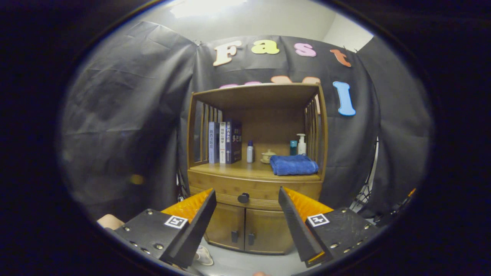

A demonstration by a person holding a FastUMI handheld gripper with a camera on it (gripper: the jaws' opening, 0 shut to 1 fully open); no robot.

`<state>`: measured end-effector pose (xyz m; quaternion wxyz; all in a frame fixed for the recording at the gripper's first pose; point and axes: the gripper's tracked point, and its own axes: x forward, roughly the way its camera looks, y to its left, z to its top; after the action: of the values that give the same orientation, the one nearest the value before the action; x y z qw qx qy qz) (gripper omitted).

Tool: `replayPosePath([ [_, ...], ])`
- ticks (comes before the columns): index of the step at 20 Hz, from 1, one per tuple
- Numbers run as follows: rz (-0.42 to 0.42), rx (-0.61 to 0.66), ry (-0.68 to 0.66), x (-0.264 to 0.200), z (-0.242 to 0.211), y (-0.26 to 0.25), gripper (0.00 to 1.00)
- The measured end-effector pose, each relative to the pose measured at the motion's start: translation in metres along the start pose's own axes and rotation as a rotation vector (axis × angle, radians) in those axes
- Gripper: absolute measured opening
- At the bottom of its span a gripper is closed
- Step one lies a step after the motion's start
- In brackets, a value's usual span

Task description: Pull open the drawer, take out the items inside it, and place them on the countertop above the cabinet.

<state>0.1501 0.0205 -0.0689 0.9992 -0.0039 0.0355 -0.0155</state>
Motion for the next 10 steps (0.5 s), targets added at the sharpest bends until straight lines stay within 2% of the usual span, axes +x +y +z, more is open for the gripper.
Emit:
replayPosePath([
  [5,-0.037,-0.017,0.018,0.061,-0.039,0.012,0.98],
  [10,-0.067,0.037,0.088,0.114,-0.082,0.026,0.98],
])
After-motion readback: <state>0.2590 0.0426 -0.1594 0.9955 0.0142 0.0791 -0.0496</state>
